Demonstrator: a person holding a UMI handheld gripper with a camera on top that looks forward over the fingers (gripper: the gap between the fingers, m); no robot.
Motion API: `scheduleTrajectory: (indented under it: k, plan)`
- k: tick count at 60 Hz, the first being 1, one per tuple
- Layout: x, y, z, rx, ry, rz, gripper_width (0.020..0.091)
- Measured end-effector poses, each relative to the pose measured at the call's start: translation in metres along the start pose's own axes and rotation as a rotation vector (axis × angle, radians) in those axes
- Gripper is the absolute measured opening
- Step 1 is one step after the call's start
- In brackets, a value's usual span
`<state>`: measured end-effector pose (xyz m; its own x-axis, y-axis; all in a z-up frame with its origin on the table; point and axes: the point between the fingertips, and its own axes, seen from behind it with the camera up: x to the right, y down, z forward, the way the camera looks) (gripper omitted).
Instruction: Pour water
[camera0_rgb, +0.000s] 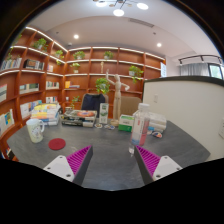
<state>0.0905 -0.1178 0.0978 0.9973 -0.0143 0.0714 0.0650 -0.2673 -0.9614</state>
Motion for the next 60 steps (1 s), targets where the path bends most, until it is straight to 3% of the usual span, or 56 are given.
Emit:
scheduleTrajectory:
  k: [11,23,33,39,42,43,53,54,60]
  plan:
    - [0.073,0.012,0.050,-0.013,0.093,0.052,0.0878]
    - [0.105,-0.015,0.105,0.061,0.100,0.051,0.0876]
    - [0.109,-0.029,0.132,0.107,0.097,0.030,0.0821]
    - [0.107,-0.027,0.147,0.094,0.089,0.028,0.0698]
    - [0.108,-0.024,0.152,0.080,0.097,0.024,0.0603]
    - [0.107,-0.024,0.153,0.080,0.094,0.024,0.0514]
    - [0.102,-0.021,0.155,0.042,0.073,0.006,0.0399]
    - [0.102,-0.021,0.155,0.040,0.073,0.002,0.0360]
    - [0.102,-0.022,0.155,0.040,0.090,-0.039,0.0326]
